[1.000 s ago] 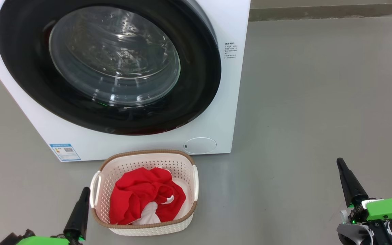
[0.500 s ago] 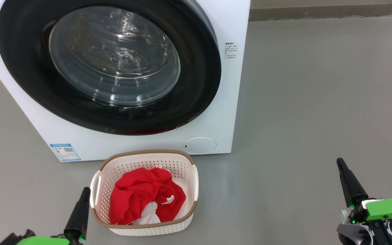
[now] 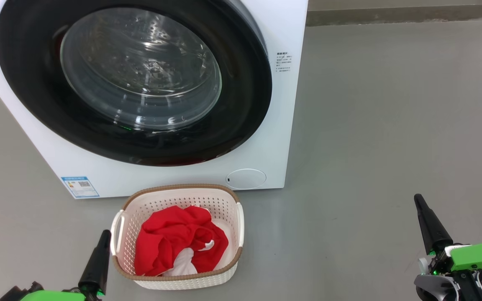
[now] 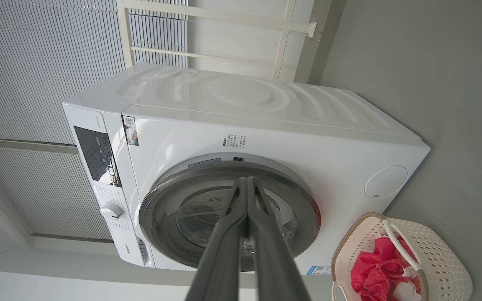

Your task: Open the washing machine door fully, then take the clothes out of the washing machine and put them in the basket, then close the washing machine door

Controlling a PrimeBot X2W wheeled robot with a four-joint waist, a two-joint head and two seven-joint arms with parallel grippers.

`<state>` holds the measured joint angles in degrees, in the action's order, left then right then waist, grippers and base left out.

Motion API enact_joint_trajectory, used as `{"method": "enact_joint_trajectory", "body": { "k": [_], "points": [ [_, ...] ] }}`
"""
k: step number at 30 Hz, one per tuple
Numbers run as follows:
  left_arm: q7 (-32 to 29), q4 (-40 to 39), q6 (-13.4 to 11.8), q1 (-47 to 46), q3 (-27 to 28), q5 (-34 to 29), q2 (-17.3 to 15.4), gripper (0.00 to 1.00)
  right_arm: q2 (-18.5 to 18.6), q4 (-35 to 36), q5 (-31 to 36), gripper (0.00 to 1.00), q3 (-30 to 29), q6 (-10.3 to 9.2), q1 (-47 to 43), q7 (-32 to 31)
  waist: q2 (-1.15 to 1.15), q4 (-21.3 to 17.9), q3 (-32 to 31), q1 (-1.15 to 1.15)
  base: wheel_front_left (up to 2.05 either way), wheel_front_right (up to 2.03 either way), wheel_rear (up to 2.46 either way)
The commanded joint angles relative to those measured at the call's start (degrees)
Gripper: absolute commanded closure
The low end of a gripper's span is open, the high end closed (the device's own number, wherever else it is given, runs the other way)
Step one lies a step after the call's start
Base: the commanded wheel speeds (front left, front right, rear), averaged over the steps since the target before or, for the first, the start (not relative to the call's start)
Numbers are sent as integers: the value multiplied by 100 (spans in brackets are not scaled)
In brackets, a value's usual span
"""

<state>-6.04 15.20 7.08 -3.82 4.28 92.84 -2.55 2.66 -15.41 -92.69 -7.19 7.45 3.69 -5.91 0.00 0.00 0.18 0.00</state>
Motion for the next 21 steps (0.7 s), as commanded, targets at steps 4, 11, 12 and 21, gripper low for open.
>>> {"method": "enact_joint_trajectory", "body": {
  "k": [4, 11, 12, 21],
  "points": [
    [-31, -116, 41, -236, 206, -53, -49, 100, 37, 139, 38, 100, 84, 3, 247, -45, 0, 0, 0, 0, 0, 0, 0],
    [-34, -116, 41, -236, 210, -56, -46, 100, 35, 139, 41, 100, 80, 3, 248, -47, 0, 0, 0, 0, 0, 0, 0],
    [-34, -116, 41, -236, 210, -56, -46, 100, 35, 139, 42, 100, 80, 3, 248, -48, 0, 0, 0, 0, 0, 0, 0],
    [-36, -116, 41, -236, 213, -59, -44, 100, 33, 139, 44, 100, 78, 3, 248, -50, 0, 0, 0, 0, 0, 0, 0]
  ]
}}
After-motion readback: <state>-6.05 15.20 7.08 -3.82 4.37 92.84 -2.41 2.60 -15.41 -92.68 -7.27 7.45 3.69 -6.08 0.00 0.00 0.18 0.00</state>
